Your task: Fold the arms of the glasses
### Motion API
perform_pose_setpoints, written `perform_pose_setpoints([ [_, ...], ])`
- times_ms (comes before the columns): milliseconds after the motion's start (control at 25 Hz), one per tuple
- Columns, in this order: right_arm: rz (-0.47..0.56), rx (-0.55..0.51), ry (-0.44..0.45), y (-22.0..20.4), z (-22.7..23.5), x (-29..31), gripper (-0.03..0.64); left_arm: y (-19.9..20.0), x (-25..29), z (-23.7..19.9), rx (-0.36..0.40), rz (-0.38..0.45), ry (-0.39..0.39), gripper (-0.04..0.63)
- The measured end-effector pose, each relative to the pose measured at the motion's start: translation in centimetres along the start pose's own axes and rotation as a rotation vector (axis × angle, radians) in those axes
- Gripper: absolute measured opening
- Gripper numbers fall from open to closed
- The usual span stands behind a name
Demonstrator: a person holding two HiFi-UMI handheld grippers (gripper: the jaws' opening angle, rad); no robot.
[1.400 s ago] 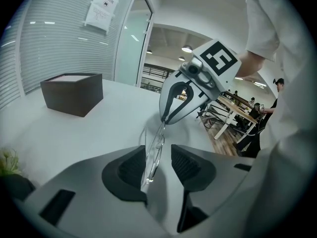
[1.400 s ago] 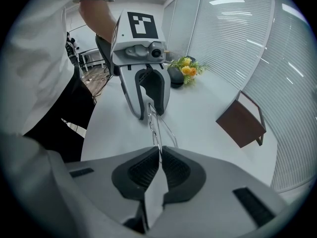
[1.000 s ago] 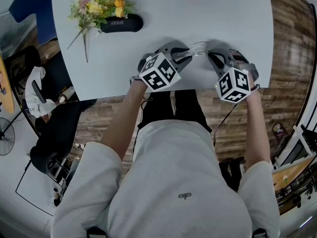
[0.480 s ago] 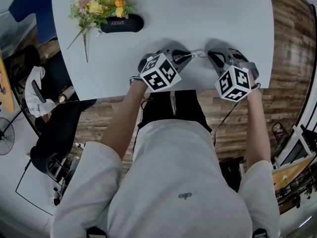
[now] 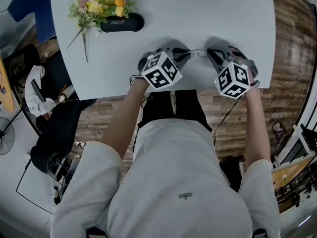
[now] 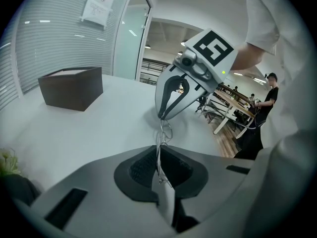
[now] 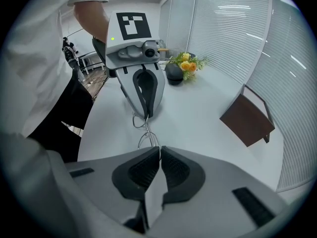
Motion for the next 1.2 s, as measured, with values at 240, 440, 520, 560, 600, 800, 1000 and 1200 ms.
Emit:
perform_pose_setpoints([
  [240, -0.001, 0.017, 0.005, -0.1, 0.4, 0.7, 0.02, -0.3, 0.3, -0.5, -0.016, -0.018, 0.012, 0.035],
  [440, -0.006, 0.02, 0.008, -0.2, 0.7, 1.2, 0.025, -0.3, 0.6, -0.9, -0.021, -0.031, 0.027, 0.037],
  [520, -0.006, 0.023, 0.009, -0.3, 0.7, 1.3, 0.025, -0.4, 0.7, -1.0, -0.025, -0.034, 0.032, 0.04],
  [560, -0.006, 0.025, 0.01, -0.3, 0.8, 1.4, 0.025, -0.4, 0.7, -1.0, -0.025, -0.036, 0.034, 0.043],
  [600, -0.006, 0.026, 0.011, -0.3, 0.8, 1.5, 0.025, -0.4, 0.8, -1.1, -0.024, -0.038, 0.036, 0.044],
  [800, -0.005, 0.038, 0.009, -0.4, 1.0, 1.7, 0.028, -0.3, 0.9, -1.3, -0.027, -0.05, 0.04, 0.054],
  [1000, -0.009, 0.042, 0.008, -0.6, 1.0, 1.9, 0.029, -0.3, 0.9, -1.8, -0.025, -0.058, 0.052, 0.058],
  [1200, -0.007, 0.048, 0.01, -0.7, 1.0, 1.7, 0.034, -0.2, 0.6, -2.0, -0.033, -0.063, 0.058, 0.07],
])
Point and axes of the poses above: the fingertips, and each gripper's own axes: x forward along the fingers, z to its right, y out of its top, the point moved 4 cm from there along -x, backward along the fingers, and after that the axes turned 9 degrees about -x, right-handed, at the moved point
